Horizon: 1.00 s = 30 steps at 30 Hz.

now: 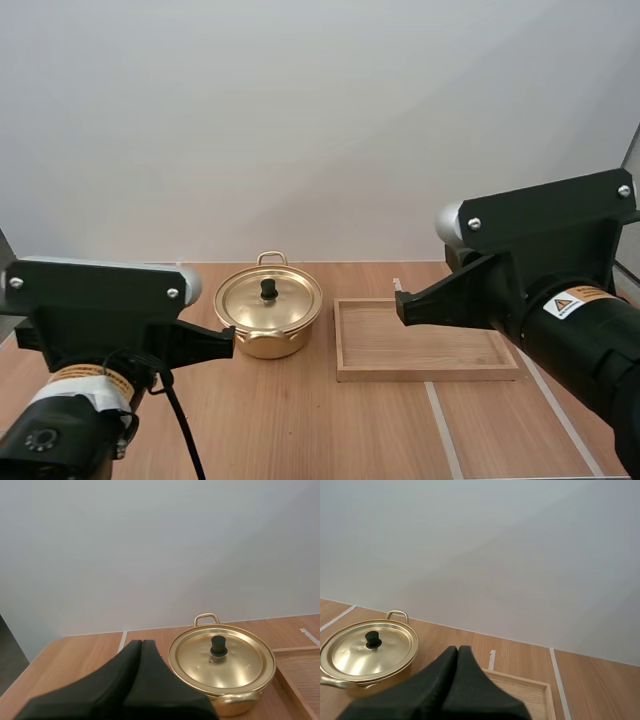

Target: Open the pot, put the grape inside, and close it

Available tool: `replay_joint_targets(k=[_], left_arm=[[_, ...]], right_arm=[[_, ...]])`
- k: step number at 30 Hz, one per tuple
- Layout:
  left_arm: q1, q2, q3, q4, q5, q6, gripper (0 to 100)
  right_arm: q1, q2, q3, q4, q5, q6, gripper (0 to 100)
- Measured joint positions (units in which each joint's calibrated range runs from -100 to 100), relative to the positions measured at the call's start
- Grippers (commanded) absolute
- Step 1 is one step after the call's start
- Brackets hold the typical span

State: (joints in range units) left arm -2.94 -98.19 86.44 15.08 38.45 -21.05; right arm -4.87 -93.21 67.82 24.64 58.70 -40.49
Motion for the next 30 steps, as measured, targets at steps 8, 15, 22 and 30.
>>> replay_joint_targets(k=[8,15,22,30], left_arm=[[1.29,0.0,2.46,0.12,-4.24,-3.49,0],[2.8,0.0,2.61,0.12,-2.54,-5.29,0],[2.99,0.0,7.46,0.22,-2.94,-6.6,0],[2.99,0.0,13.44,0.22,-7.5,-6.91,0]], right_arm=[[0.0,0.0,0.78,1.97,-0.26,-1.08,0],[0.0,0.0,6.51,4.06,-3.02,-2.98,0],[0.0,0.0,9.62,4.21,-6.1,-3.71,0],[0.0,0.0,10.34,4.98,-8.09,-4.4,0]])
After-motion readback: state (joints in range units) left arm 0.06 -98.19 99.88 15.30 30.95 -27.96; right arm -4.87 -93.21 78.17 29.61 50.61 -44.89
